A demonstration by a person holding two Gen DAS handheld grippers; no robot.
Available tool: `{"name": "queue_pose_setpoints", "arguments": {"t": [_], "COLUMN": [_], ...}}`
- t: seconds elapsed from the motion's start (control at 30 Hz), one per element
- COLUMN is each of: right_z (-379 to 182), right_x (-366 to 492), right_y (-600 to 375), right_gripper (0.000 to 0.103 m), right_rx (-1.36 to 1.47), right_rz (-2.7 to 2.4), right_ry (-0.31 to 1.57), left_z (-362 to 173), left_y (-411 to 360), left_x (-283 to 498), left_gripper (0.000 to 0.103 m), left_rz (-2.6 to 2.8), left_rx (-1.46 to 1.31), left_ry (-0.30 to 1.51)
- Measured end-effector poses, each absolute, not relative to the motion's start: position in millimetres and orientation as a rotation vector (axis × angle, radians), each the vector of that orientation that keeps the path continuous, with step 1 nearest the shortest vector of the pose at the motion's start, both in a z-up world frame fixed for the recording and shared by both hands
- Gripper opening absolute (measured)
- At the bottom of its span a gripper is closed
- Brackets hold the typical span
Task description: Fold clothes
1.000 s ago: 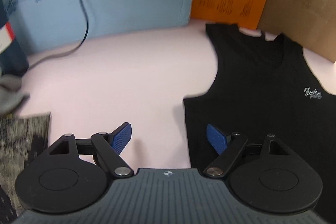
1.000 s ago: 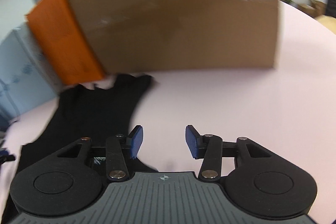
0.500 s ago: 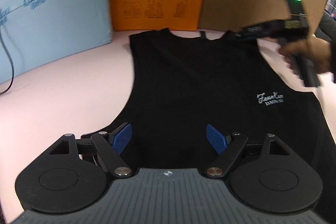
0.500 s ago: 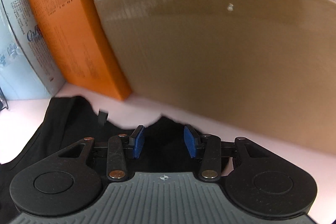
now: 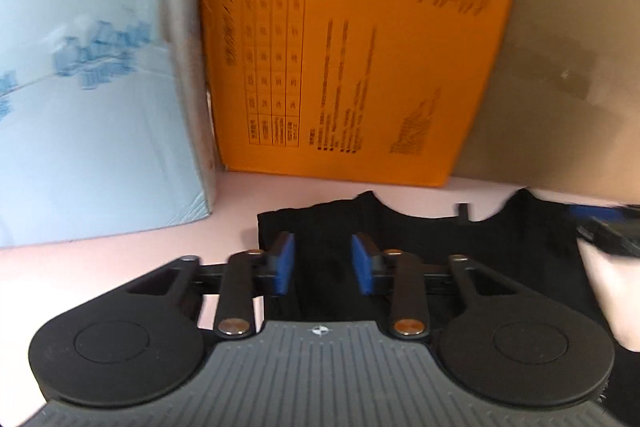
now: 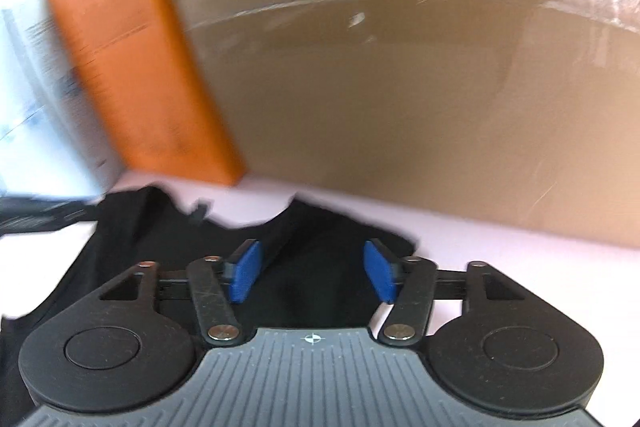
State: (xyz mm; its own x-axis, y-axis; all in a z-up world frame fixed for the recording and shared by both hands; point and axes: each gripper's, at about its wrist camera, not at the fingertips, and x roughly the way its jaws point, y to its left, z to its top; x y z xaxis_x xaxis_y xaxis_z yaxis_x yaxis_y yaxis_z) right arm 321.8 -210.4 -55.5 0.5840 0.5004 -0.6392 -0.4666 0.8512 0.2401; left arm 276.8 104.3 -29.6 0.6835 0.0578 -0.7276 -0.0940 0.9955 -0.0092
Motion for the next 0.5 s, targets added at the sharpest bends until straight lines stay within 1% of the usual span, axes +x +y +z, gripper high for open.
{"name": "queue_pose_setpoints", "arguments": {"t": [0.03, 0.07, 0.1, 0.13, 0.17, 0.2, 0.23, 0.27, 0.33, 0.4, 0.5], "right_z": [-57.2, -59.5, -61.7, -59.1, -54.8, -50.4, -44.5, -42.3, -34.3, -34.7, -49.3], "right_x": [319.5, 318.9, 318.2, 315.6, 311.4, 307.1, 298.8, 287.2, 266.0, 249.4, 241.7], "right_y": [-209.9, -209.1, -208.4, -207.1, -206.8, -206.6, -207.3, -204.9, -200.8, -193.3, -182.6], "right_gripper": [0.058, 0.064, 0.064, 0.064, 0.064, 0.064, 0.065, 0.065, 0.068, 0.074, 0.076], "right_rx": [0.05, 0.043, 0.035, 0.013, 0.002, -0.008, 0.004, 0.019, 0.019, -0.004, -0.074], "right_rz": [0.586, 0.599, 0.612, 0.608, 0.591, 0.574, 0.584, 0.609, 0.647, 0.682, 0.678], "right_ry": [0.785, 0.812, 0.838, 0.822, 0.814, 0.804, 0.779, 0.757, 0.736, 0.752, 0.843], "left_z": [-34.4, -36.8, -39.2, -39.6, -37.6, -35.7, -33.3, -31.1, -28.2, -25.6, -23.0], "left_y": [103.3, 101.2, 99.1, 96.4, 93.4, 91.0, 89.3, 88.5, 87.3, 86.0, 83.4], "left_x": [286.7, 293.6, 300.6, 306.3, 308.9, 309.7, 308.8, 305.4, 297.4, 289.9, 281.8], "left_gripper": [0.024, 0.026, 0.026, 0.026, 0.029, 0.033, 0.044, 0.054, 0.062, 0.063, 0.063], "left_rz": [0.11, 0.126, 0.141, 0.152, 0.163, 0.177, 0.196, 0.215, 0.244, 0.268, 0.273], "left_rx": [-0.025, -0.004, 0.016, 0.038, 0.055, 0.067, 0.075, 0.073, 0.058, 0.046, 0.058], "left_ry": [0.842, 0.851, 0.86, 0.87, 0.878, 0.883, 0.881, 0.873, 0.864, 0.86, 0.879]}}
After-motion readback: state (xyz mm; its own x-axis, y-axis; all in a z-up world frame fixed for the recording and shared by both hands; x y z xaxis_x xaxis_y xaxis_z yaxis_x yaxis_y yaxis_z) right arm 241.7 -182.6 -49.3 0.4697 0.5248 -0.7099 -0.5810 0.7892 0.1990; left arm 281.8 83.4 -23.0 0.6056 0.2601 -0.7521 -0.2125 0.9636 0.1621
